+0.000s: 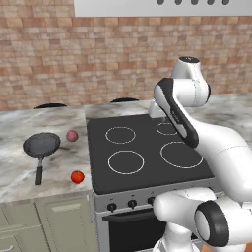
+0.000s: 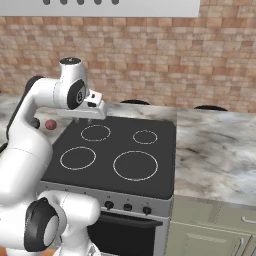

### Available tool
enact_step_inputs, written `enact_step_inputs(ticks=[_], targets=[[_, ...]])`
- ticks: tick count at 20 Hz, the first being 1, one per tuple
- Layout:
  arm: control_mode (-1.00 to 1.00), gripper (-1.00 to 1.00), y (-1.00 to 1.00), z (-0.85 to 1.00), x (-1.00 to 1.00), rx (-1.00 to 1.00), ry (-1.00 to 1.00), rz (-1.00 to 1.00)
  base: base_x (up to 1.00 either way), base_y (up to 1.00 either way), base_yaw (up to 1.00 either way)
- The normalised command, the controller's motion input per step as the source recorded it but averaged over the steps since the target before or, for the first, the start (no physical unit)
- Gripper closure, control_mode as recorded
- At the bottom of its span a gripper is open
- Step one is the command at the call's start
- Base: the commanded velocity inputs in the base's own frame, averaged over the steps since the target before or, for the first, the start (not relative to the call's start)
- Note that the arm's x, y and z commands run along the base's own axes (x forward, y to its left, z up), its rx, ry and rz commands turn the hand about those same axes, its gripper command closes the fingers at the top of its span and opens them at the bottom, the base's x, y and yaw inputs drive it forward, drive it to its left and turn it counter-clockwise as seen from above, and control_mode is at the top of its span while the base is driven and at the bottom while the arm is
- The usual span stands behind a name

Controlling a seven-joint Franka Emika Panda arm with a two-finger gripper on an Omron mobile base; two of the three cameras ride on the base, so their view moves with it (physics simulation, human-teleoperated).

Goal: Place the pan on the front right burner on the stove. Then place the tomato and the onion in the pan and turn on the front right burner.

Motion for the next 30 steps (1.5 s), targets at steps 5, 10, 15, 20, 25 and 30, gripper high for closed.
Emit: enact_step_inputs(ticks=[5, 10, 15, 20, 25, 30], targets=[[-1.00, -1.00, 0.03, -0.05, 0.00, 0.00, 0.00, 0.00, 0.00, 0.00, 0.00], [-1.00, -1.00, 0.04, -0.13, -0.01, 0.02, 0.06, 0.00, 0.00, 0.00, 0.00], [-1.00, -1.00, 0.04, -0.14, -0.05, 0.02, 0.06, 0.00, 0.00, 0.00, 0.00], [-1.00, -1.00, 0.13, -0.08, -0.10, 0.00, 0.04, 0.00, 0.00, 0.00, 0.00], [-1.00, -1.00, 0.28, 0.00, -0.19, 0.00, 0.00, 0.00, 0.00, 0.00, 0.00], [-1.00, -1.00, 0.33, 0.00, -0.29, 0.00, 0.00, 0.00, 0.00, 0.00, 0.00]])
